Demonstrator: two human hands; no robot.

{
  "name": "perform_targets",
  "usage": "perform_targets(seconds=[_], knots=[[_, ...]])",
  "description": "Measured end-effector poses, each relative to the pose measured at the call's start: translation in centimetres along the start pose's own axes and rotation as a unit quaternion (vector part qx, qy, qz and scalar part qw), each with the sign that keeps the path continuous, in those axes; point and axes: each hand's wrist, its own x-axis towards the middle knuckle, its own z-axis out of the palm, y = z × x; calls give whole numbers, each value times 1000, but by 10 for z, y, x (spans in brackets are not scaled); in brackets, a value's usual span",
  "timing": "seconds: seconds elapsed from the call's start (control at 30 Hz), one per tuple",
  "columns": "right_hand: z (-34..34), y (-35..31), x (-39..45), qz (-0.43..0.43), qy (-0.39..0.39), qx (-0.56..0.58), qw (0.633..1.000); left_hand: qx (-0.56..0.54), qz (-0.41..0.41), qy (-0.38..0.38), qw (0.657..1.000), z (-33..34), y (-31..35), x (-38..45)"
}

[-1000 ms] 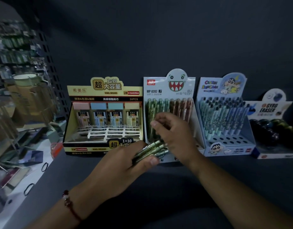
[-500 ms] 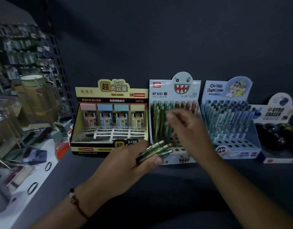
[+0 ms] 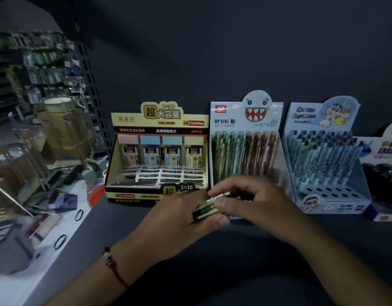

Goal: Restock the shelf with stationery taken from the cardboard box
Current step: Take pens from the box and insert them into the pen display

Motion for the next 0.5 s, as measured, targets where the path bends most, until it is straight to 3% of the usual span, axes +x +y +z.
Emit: perform_targets(seconds=[0.23, 0.5], knots=[[-1, -2, 3, 32, -10, 29, 999, 22, -1, -7, 1000, 1, -4, 1], [-1, 1, 5, 28, 3, 37, 999, -28, -21, -18, 999, 1, -1, 1]])
